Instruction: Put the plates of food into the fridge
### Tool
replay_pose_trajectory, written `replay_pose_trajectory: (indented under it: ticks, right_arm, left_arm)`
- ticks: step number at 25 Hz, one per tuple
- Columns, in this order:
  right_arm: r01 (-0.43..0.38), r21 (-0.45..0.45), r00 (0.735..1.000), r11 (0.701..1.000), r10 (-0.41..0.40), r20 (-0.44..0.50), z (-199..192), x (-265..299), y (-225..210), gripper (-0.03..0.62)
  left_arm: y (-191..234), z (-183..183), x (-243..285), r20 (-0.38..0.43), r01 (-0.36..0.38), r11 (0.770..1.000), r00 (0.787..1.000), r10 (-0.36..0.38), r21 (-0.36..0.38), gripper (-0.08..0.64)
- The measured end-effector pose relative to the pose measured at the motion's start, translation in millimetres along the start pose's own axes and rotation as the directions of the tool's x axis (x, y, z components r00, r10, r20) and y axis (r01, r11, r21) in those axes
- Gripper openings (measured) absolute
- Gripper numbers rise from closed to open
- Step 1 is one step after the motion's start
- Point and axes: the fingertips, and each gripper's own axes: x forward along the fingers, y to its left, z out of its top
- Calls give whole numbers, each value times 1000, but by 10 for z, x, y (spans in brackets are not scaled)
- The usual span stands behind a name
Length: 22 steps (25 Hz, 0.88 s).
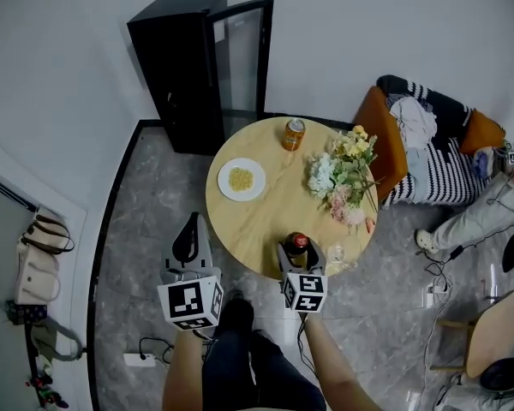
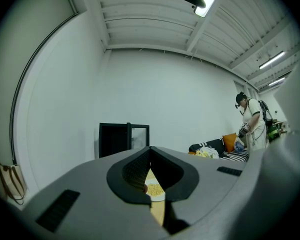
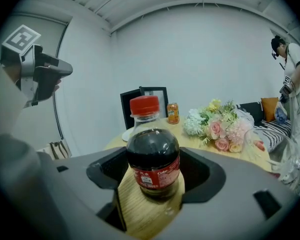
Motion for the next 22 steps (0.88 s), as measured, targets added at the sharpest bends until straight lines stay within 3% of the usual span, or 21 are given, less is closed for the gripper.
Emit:
replay_pose_trajectory:
  ticks: [11,22]
  right_arm:
    - [12,-65,995,998,-6,96,19,20,-15,298]
    - [-35,-44,998,998,37,52,28,12,-12,298]
  left_arm:
    - [-32,-137,-108,-13,-16,1000,1000,16,1,8]
    - [-14,-216,-190,-20,-35,999,999,34,-8,8]
